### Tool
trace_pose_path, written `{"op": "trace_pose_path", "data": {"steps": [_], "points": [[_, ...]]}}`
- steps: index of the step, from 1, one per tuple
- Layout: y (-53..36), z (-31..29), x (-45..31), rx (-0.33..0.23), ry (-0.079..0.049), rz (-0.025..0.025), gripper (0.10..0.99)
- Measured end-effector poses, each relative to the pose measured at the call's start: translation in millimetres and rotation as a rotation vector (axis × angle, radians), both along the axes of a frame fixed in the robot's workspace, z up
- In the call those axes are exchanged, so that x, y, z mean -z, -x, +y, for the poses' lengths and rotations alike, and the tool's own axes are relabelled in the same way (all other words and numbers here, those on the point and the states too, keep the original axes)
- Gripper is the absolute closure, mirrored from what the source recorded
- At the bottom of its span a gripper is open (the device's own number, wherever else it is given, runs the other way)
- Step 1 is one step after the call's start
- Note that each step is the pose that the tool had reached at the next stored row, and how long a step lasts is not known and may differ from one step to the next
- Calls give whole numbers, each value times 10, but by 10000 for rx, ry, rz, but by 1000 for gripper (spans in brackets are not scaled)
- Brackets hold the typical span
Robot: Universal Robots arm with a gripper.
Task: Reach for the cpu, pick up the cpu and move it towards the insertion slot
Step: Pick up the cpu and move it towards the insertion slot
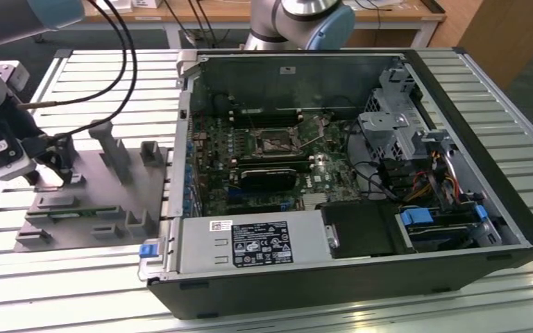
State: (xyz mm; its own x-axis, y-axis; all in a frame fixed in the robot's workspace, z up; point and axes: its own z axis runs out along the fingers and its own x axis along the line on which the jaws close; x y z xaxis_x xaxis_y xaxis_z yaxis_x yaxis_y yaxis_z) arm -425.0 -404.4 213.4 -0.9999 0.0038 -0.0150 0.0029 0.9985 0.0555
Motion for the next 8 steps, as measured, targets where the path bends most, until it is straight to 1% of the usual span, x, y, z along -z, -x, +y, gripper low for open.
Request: {"op": "trace_pose_path", "data": {"steps": [8], "points": [[0,0,-72,0,0,0,545]]}}
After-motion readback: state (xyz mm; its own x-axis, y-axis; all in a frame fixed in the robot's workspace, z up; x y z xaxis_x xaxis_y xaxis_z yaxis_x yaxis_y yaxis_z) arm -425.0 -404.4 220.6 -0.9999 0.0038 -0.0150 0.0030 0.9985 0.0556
